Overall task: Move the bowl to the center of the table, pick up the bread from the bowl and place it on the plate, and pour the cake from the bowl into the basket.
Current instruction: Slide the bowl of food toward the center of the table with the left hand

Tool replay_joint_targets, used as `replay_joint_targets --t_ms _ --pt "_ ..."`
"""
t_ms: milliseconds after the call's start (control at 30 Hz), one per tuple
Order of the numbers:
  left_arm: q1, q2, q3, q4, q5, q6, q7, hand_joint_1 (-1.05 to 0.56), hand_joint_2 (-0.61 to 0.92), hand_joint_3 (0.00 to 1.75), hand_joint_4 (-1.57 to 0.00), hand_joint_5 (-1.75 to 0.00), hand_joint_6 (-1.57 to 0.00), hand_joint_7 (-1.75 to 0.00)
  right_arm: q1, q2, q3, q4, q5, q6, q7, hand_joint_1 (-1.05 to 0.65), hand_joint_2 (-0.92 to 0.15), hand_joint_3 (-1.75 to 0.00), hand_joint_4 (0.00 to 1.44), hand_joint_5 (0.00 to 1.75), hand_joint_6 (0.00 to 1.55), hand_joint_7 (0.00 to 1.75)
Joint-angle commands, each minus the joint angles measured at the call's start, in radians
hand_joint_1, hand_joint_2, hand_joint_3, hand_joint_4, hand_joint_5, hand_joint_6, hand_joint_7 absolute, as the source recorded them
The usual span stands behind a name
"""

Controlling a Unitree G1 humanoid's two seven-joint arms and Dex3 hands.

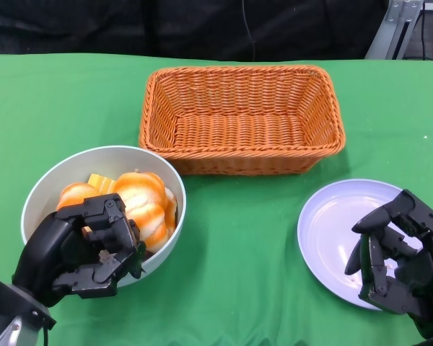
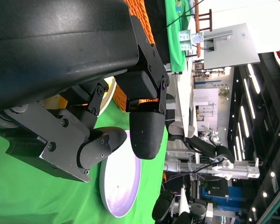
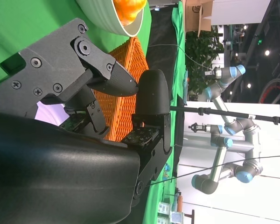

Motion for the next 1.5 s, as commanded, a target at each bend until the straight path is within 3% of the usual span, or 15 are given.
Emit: replay_joint_targets --t_ms 33,1500 --pt "-0.004 0.012 0.005 0.014 -0.002 -0.003 -0.010 -0.02 0.65 0.93 -0.79 -1.67 -0.85 -1.32 -0.001 -0.014 -0.007 -0.007 0.003 -0.004 -0.002 -0.02 -0.56 -1.19 0.77 1.70 0.67 1.48" --pt "-0.002 0.006 0.015 -0.025 -0.029 0.004 -0.007 -0.02 0.65 0.97 -0.79 -1.66 -0.83 -1.35 0.002 -0.009 -0.005 0.000 0.025 0.002 0.009 -0.03 -0.55 -1.21 0.77 1.71 0.66 1.50"
